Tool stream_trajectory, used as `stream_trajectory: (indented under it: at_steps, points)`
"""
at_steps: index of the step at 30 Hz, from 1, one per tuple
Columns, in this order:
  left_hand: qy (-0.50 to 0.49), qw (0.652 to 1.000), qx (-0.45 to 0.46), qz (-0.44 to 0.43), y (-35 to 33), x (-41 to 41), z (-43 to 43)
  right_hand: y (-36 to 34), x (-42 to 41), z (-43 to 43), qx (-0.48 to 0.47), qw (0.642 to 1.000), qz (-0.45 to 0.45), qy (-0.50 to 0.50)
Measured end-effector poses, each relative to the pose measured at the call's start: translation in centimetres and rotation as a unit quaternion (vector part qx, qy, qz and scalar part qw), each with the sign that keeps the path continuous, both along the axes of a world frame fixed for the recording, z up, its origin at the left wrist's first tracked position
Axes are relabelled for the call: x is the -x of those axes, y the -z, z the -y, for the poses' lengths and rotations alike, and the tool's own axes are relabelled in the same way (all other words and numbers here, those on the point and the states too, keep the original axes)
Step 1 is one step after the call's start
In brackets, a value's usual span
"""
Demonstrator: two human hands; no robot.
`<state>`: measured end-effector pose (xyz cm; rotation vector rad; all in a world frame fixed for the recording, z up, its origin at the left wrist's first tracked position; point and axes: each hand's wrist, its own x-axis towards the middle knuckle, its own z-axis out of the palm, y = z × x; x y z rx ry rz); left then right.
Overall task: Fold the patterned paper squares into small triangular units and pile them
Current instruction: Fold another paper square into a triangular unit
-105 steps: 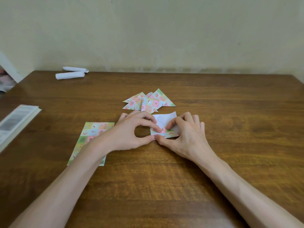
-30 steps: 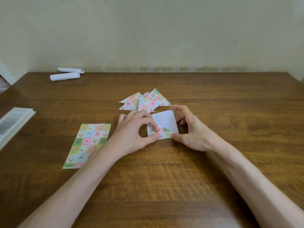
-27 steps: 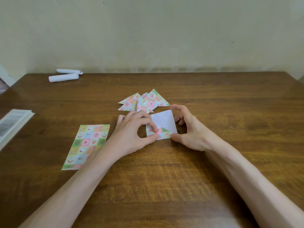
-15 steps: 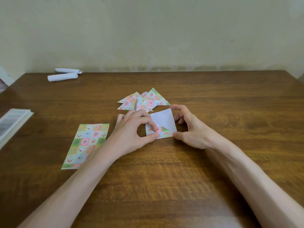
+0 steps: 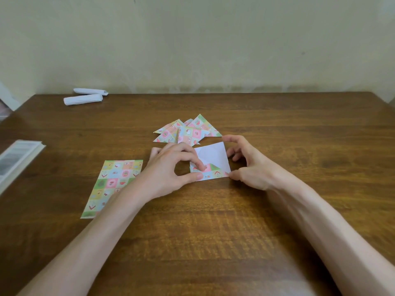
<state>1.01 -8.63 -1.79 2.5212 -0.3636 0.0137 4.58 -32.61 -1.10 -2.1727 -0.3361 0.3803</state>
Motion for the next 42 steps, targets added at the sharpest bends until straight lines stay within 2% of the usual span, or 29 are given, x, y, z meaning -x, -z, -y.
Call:
stream_trajectory:
  at_steps: [4,12,19,26,35,38,42]
  points:
    - [0.016,0.999,-0.003,-0.031,-0.5,-0.1,-0.4,-0.3,0.1,0.1,0.015,1.000,-0.007,-0.007]
    - [0.023,0.999,-0.005,-0.027,-0.3,-0.3,-0.7,0.1,0.4,0.1,0.042,0.998,0.034,-0.019]
    - [-0.019,0.999,0.006,0.049,0.8,0.3,0.8,0.0,0.9,-0.4,0.056,0.997,0.055,0.000]
    - [-0.016,0.998,-0.003,0.057,0.9,0.2,0.7,-0.1,1.3,-1.5,0.100,0.991,0.089,0.027]
    - [0.030,0.999,-0.027,0.019,0.4,0.0,-0.6,0.3,1.5,-2.2,0.123,0.985,0.111,0.047]
    - [0.046,0.998,-0.028,0.014,0.3,0.0,-0.9,0.5,1.7,-1.9,0.088,0.988,0.120,0.048]
    - [0.066,0.997,-0.031,0.020,0.3,0.1,-1.0,1.1,1.4,-1.2,-0.055,0.988,0.126,0.069]
